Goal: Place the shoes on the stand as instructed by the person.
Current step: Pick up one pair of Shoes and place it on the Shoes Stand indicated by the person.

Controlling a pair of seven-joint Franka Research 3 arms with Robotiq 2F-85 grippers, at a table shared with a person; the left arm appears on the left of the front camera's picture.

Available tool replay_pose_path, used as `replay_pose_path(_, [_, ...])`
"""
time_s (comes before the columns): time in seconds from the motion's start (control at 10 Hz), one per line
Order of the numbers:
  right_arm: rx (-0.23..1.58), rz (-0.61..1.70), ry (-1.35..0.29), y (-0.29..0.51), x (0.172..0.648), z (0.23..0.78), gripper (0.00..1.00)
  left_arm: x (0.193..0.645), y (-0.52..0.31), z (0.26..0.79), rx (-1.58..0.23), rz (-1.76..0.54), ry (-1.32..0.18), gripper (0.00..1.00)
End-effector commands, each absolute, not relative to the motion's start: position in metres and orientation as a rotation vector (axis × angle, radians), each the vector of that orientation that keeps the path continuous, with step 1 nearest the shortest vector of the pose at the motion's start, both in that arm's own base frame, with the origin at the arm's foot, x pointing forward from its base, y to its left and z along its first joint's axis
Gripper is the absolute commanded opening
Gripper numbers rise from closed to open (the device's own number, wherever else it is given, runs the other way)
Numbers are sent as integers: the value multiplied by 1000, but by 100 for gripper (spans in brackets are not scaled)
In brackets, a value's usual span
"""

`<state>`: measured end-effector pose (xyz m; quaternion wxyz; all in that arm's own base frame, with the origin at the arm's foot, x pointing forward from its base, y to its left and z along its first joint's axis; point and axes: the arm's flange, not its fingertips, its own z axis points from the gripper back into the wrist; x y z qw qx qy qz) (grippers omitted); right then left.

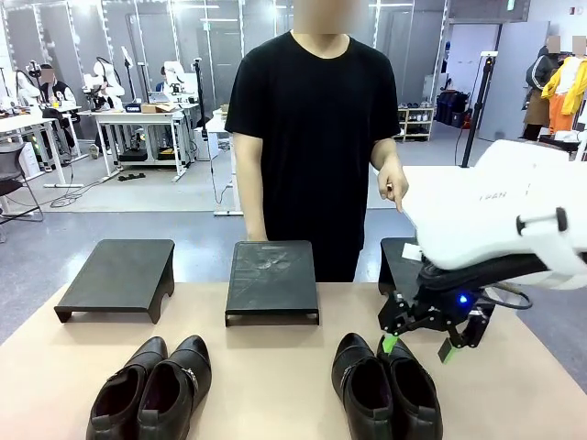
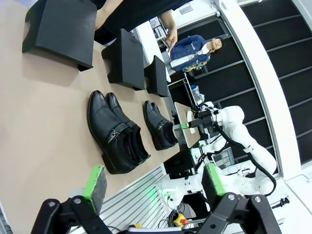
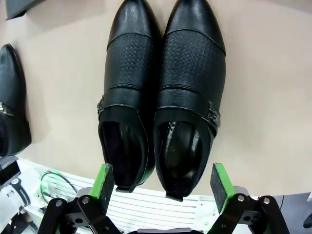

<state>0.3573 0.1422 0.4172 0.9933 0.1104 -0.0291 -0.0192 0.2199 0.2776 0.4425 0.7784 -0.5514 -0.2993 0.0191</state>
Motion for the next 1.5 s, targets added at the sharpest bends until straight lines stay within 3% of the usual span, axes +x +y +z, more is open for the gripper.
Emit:
replay_pose_path(0.0, [177,-56,-57,150,333,386,100,219,279,442,-1203,21,-664,100])
replay_pose_path(1.0, [32,13,-14,186,323,319,100,219,279,442,-1203,21,-664,100])
replay_pose_path(1.3, [12,22,-15,193,316,312,7,219,279,442,-1203,21,-664,100])
replay_pose_path(1.4, [10,15,-20,192,316,313,0,219,279,442,-1203,21,-664,100])
